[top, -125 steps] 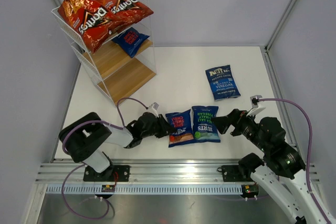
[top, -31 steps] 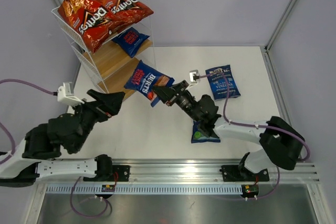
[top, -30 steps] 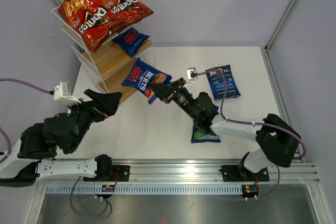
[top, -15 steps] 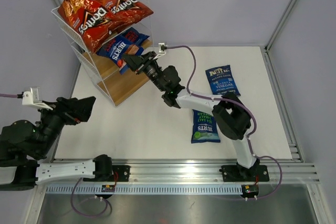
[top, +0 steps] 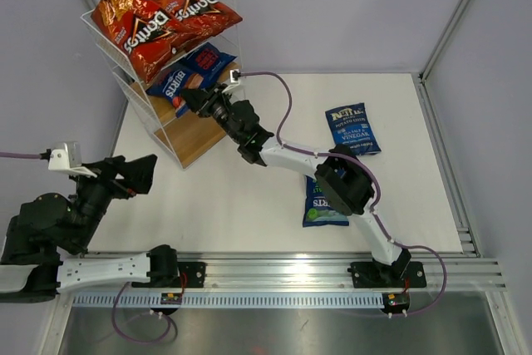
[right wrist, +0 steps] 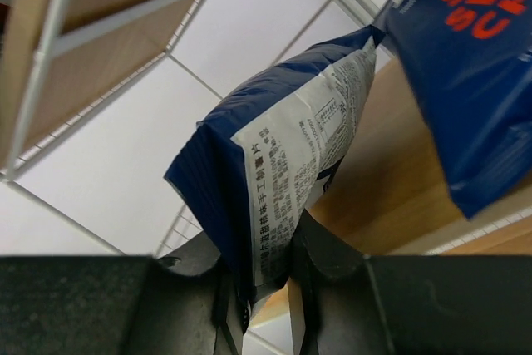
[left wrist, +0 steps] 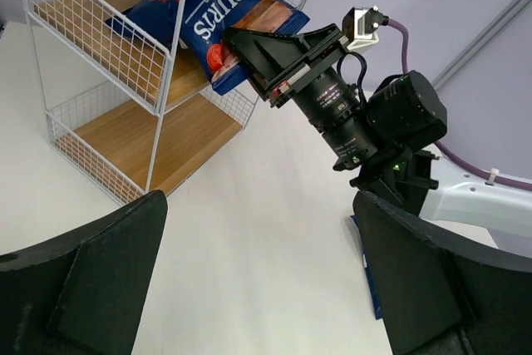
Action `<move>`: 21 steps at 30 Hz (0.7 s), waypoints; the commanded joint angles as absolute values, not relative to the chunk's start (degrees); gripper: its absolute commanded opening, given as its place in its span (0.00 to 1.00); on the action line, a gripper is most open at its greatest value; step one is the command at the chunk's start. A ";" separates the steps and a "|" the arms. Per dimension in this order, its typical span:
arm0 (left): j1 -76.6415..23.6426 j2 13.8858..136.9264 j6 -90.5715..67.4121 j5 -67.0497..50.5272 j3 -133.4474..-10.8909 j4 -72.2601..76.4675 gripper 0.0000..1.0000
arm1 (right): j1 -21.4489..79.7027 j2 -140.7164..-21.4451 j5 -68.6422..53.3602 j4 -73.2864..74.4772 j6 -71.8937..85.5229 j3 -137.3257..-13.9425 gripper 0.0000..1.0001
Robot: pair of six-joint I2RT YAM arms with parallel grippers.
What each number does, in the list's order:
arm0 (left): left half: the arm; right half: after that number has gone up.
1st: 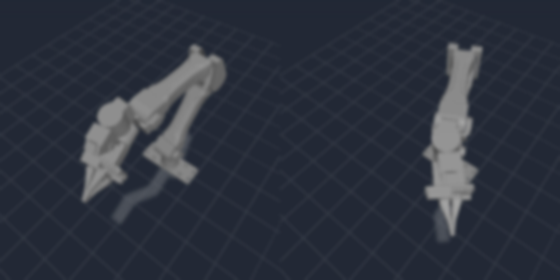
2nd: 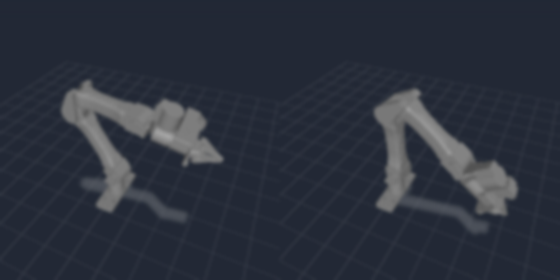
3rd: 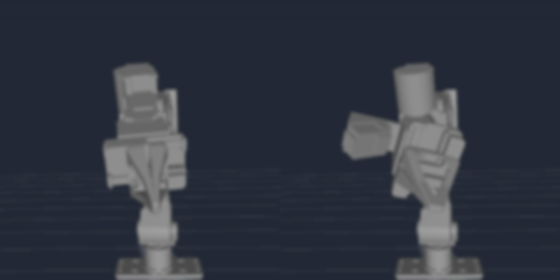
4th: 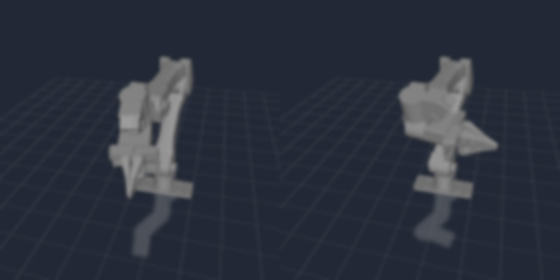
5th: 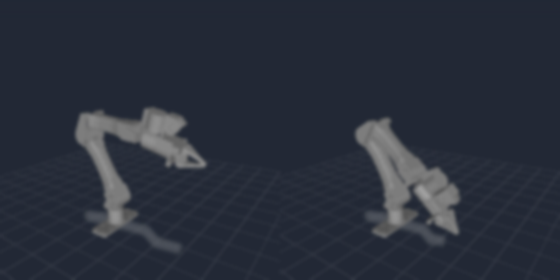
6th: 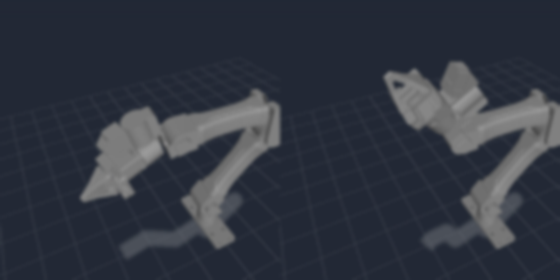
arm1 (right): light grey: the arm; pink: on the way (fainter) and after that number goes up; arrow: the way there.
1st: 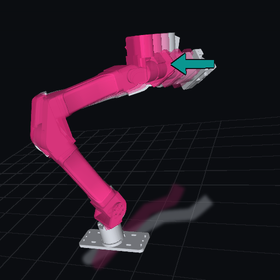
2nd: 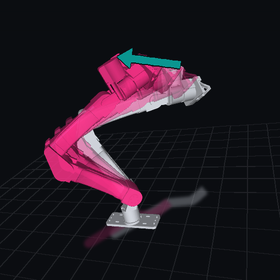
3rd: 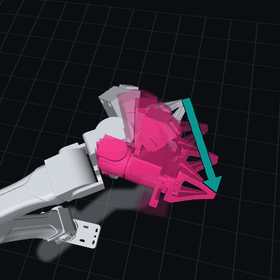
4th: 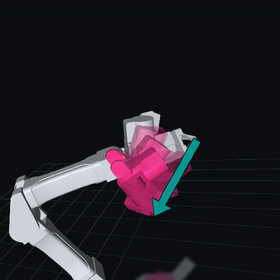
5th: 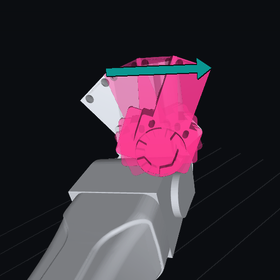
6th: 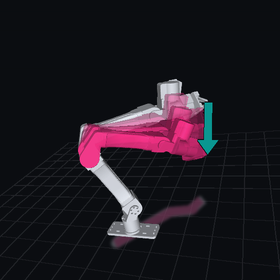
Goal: Place and organize the chips bags onto the shelf
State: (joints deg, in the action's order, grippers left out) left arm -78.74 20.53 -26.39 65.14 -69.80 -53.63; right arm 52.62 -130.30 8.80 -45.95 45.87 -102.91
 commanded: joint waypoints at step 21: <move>-78.84 15.91 -28.21 70.66 -66.36 -52.82 0.99 | 56.33 -138.88 15.29 -11.26 46.32 -132.45 0.56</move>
State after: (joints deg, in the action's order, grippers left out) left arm -78.74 16.82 -26.87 68.05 -66.57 -52.71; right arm 54.68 -139.94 12.80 -17.54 46.72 -129.91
